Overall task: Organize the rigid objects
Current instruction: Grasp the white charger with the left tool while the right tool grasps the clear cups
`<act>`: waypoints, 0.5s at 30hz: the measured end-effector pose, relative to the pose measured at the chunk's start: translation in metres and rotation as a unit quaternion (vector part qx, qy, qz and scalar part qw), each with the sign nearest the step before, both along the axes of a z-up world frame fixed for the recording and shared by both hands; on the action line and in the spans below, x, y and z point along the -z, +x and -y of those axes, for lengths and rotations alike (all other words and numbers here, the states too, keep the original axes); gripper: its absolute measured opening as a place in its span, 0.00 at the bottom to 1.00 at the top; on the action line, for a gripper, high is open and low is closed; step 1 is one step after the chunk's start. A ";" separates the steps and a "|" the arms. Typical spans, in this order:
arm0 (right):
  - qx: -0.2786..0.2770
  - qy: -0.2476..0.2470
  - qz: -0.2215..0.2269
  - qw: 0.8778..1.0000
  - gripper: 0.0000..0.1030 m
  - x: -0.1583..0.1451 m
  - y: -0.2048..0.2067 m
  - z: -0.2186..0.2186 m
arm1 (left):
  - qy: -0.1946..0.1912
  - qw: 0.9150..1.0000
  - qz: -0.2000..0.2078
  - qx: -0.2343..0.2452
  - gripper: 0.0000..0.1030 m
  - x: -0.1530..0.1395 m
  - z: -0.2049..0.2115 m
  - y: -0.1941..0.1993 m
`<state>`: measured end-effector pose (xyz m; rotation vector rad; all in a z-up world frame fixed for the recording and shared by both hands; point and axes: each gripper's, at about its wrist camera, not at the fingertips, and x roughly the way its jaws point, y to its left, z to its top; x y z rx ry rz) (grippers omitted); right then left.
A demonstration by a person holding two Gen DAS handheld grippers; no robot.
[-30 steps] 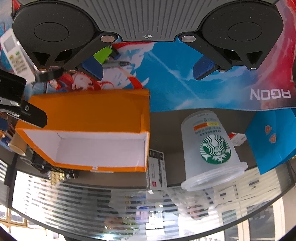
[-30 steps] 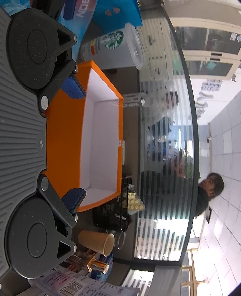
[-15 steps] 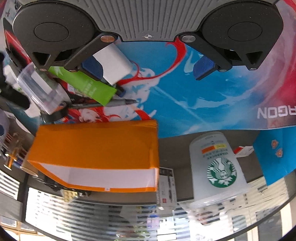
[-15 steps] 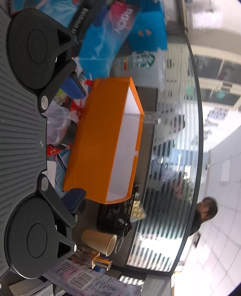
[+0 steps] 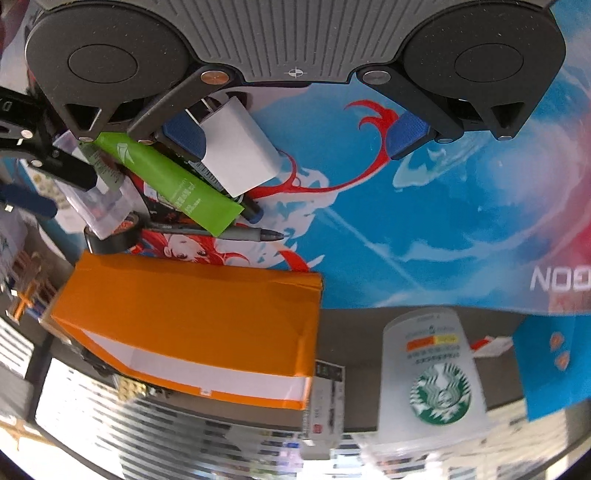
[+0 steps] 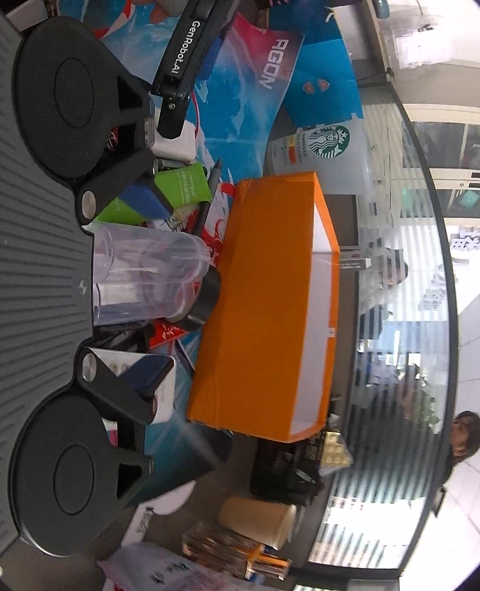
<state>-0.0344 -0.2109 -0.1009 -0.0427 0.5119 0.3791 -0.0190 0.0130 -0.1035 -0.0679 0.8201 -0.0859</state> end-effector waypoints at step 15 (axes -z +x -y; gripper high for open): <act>-0.016 0.022 -0.012 1.000 0.55 0.005 0.005 0.002 | 0.011 1.000 -0.011 -0.015 1.00 0.012 0.009 0.009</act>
